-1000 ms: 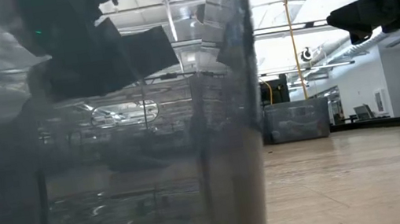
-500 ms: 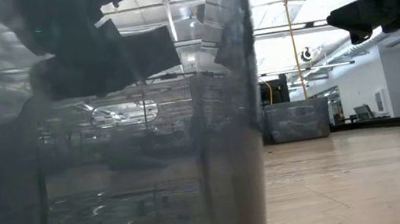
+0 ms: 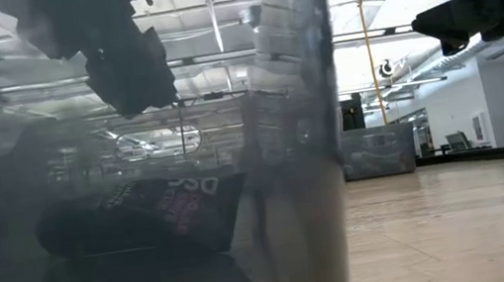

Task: Pick & Place Travel size toiletries
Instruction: Put the blue shave cream into the bottom black bin

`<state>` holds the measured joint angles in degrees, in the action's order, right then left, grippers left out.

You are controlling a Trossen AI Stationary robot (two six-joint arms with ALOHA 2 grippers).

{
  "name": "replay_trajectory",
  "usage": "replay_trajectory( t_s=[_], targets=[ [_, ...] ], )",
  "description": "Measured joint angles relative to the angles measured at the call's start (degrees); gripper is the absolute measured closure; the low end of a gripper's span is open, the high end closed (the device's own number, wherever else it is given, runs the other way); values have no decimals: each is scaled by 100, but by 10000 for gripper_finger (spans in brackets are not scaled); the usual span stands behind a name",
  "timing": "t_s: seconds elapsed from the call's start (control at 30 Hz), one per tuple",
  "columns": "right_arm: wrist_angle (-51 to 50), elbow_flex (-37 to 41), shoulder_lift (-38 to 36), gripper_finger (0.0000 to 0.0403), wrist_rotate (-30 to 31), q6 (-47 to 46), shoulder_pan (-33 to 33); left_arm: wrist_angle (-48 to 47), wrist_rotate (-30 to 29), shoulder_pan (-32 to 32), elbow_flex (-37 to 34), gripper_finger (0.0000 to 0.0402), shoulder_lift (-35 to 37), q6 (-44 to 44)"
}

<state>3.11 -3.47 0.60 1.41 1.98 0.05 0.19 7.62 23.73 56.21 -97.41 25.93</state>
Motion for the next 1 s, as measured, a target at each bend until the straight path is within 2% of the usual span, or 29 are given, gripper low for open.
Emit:
replay_trajectory(
  t_s=[0.2, 0.37, 0.53, 0.63, 0.73, 0.87, 0.93, 1.0],
  targets=[
    [0, 1, 0, 328, 2, 2, -1, -24, 263, -66, -7, 173, 137, -145],
    [2, 0, 2, 328, 0, 2, 0, -43, 388, -183, -4, 178, 600, -270],
    [4, 1, 0, 328, 0, 1, 1, -219, 368, -289, -4, 191, 1249, -1007],
    [4, -1, 2, 328, 0, 0, 1, -516, -125, -392, -1, 198, 1647, -1420],
    [4, 0, 2, 328, 0, 2, 1, -1061, -1125, -542, 0, 201, 1977, -1709],
    [4, -1, 2, 328, 0, 0, 1, -1779, -2553, -909, 0, 190, 2183, -1562],
    [4, -1, 0, 328, 0, 0, 1, -2119, -2894, -1197, 0, 178, 2187, -1187],
    [4, -1, 2, 328, 0, 0, 1, -2440, -2852, -1527, -6, 163, 2169, -832]
  ],
)
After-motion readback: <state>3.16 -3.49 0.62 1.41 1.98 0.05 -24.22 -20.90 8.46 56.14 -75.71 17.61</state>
